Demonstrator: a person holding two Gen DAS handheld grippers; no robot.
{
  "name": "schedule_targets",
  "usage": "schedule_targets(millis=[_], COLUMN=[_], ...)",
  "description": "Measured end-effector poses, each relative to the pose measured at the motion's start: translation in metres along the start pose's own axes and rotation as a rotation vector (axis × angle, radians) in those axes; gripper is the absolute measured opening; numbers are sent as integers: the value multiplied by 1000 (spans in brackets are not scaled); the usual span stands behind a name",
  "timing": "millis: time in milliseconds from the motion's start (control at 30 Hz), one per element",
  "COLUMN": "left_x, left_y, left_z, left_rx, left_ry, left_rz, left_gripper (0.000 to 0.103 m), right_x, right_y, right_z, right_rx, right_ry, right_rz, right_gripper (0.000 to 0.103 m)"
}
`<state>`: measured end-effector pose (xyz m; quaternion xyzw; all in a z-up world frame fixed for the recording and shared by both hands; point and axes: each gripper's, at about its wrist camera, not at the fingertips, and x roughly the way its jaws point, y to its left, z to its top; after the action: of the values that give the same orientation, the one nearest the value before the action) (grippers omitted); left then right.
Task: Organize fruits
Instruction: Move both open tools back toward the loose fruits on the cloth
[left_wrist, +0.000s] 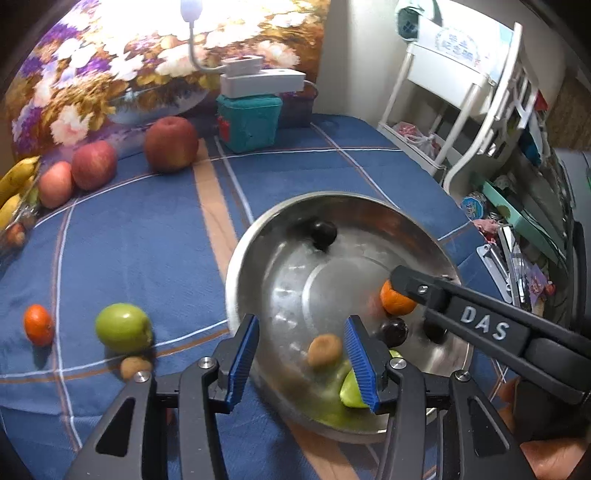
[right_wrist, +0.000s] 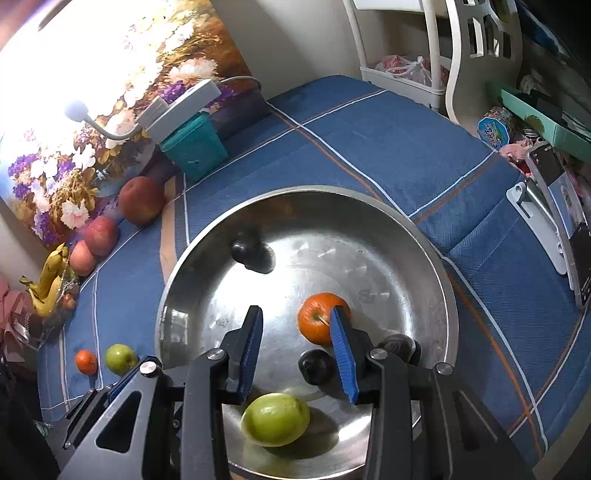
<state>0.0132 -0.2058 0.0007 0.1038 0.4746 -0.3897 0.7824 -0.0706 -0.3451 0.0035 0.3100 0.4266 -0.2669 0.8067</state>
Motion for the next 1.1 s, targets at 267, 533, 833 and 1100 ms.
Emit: schedule_targets(millis=[267, 533, 833, 1100], left_x=[-24, -49, -57, -55], left_y=[52, 100, 118, 132], left_z=[-4, -13, -14, -18], left_rx=[-186, -312, -353, -392], left_ry=[22, 23, 17, 28], left_rz=[60, 131, 149, 225], left_gripper=[56, 58, 65, 97], right_x=[-14, -23, -24, -17], right_y=[8, 30, 61, 68], right_z=[-6, -24, -40, -41], right_rx=[-23, -58, -142, -178], right_ry=[-1, 38, 35, 38], right_rz=[-14, -25, -24, -43], right_gripper=[39, 39, 39, 73])
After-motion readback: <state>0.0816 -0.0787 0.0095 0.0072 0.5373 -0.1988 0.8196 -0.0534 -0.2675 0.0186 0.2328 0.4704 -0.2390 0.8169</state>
